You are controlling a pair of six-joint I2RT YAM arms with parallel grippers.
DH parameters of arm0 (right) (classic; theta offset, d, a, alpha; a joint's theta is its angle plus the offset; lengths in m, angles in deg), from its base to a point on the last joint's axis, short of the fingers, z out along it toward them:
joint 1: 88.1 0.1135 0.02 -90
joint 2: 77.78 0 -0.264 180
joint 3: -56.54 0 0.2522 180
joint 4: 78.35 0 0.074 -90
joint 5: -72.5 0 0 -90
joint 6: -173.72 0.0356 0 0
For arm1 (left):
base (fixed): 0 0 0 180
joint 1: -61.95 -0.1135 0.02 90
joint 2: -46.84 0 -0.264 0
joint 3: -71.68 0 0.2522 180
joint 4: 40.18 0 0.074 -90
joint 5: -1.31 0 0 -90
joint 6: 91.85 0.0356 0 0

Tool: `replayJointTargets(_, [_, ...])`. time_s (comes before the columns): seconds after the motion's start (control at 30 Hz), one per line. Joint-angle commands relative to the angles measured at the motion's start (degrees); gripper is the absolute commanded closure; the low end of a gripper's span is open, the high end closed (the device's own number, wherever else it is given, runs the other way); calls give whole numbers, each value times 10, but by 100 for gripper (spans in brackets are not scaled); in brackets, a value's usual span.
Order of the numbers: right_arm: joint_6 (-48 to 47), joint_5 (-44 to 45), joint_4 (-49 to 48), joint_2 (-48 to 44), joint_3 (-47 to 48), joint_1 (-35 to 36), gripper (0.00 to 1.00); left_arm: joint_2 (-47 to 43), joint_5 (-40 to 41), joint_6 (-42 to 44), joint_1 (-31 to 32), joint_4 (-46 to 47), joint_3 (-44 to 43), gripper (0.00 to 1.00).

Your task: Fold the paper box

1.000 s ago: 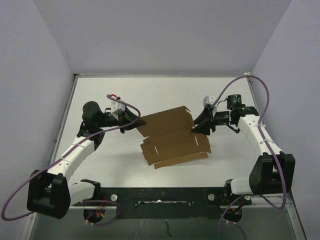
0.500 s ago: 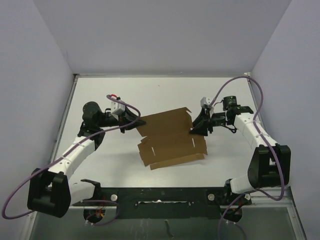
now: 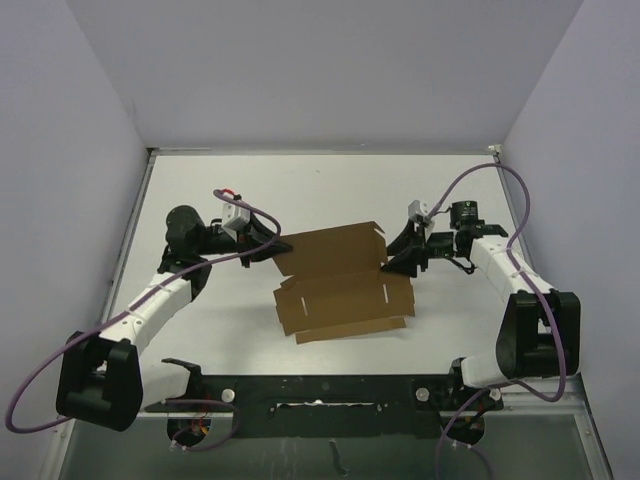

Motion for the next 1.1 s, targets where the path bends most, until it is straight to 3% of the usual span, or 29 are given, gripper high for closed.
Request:
replayJointTargets(0.0, [20, -30, -66, -22, -12, 8, 57, 3, -20, -23, 3, 64, -2, 100])
replayJointTargets(0.37, [0, -50, -91, -18, -38, 31, 59, 8, -8, -26, 2, 70, 0, 100])
replayJointTargets(0.47, [22, -43, -114, -17, -43, 37, 64, 10, -7, -26, 3, 69, -1, 100])
replayJointTargets(0.57, [49, -34, -141, -17, -49, 46, 74, 10, -8, -26, 2, 69, -1, 100])
replayJointTargets(0.7, [55, -32, -139, -9, -42, 51, 99, 11, -9, -25, 3, 69, -1, 100])
replayJointTargets(1.07, [33, -10, -84, -14, -16, 49, 100, 6, -1, -15, -1, 55, -2, 100])
